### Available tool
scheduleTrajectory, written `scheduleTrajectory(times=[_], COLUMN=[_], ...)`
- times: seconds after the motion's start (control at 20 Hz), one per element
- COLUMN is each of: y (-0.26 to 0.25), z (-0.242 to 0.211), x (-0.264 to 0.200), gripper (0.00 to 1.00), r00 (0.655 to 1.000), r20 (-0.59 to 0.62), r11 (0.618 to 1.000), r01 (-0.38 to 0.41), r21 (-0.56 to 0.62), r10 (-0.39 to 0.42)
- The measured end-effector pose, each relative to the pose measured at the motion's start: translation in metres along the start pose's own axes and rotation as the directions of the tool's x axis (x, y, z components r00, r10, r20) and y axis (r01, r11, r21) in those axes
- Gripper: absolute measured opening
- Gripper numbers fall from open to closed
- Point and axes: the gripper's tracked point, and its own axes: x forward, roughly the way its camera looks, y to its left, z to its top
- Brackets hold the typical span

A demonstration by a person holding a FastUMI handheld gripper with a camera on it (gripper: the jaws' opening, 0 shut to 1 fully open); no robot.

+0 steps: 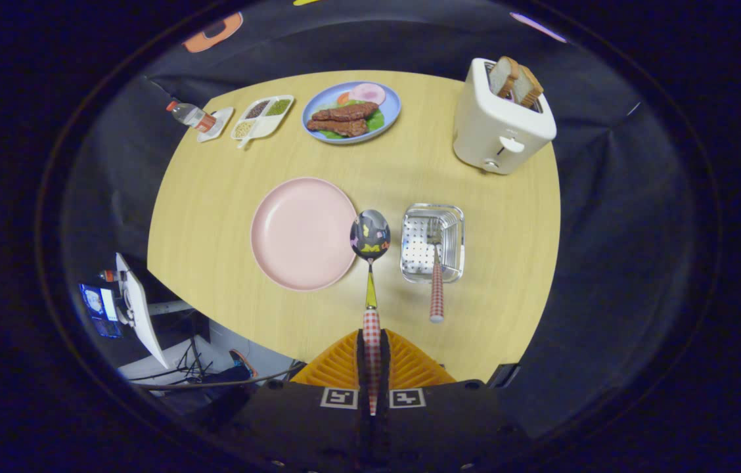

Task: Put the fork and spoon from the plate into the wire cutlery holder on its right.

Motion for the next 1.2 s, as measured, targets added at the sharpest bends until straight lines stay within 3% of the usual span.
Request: scheduleTrajectory(times=[0.5,1.2], y=[-0.038,-0.037], z=[0.010,0.040], x=[0.020,0.058], gripper=[0.03,0.04], r00=[0.970,0.927], r20=[-0.235,-0.365], r11=[0.996,0.988], r01=[0.079,0.125], r21=[0.051,0.089], r10=[-0.065,-0.084])
